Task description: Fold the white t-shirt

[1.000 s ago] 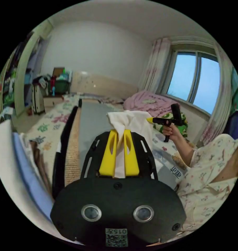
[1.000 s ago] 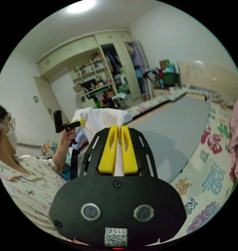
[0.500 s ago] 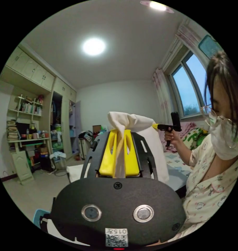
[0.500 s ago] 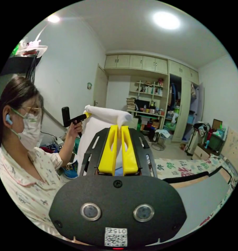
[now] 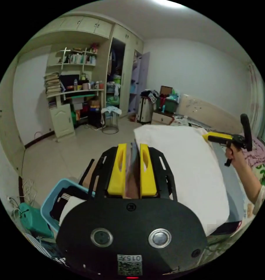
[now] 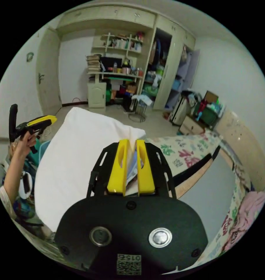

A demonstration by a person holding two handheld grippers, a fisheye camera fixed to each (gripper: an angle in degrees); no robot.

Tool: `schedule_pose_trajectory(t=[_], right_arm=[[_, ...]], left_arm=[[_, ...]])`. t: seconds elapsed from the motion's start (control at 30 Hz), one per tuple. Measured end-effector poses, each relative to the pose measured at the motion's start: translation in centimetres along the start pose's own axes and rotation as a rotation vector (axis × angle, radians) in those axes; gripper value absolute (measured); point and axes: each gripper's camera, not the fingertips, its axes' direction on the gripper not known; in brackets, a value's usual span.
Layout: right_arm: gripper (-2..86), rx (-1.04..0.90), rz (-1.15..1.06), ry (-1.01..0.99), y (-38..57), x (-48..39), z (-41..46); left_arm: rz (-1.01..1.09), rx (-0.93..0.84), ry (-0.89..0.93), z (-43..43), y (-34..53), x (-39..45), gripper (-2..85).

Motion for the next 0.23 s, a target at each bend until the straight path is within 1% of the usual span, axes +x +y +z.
schedule_pose_trajectory(t=[0.07,0.1,0.13,0.17,0.2,0.23], right_arm=[[5.0,0.142,-0.098,0.041,3.7,-2.5,-0.1],[4.7,0.166,-0.122,0.041,4.4,-3.3,0.0],[4.1,0.193,-0.174,0.04,5.6,-5.2,0.9],[3.3,0.196,-0.223,0.05,6.5,-7.4,2.5],[2.9,0.192,-0.238,0.063,7.0,-8.4,3.4],[2.3,0.185,-0.249,0.108,7.8,-10.3,5.6]], left_arm=[[-0.053,0.074,-0.052,-1.8,3.5,-3.4,7.0],[-0.125,0.123,-0.107,-2.8,6.2,-6.3,6.3],[-0.162,0.14,-0.135,-3.1,7.6,-7.9,6.5],[-0.253,0.156,-0.187,-3.2,10.3,-11.3,6.8],[-0.359,0.125,-0.225,-2.4,12.9,-14.9,8.1],[-0.405,0.09,-0.236,-1.8,14.1,-16.6,8.8]])
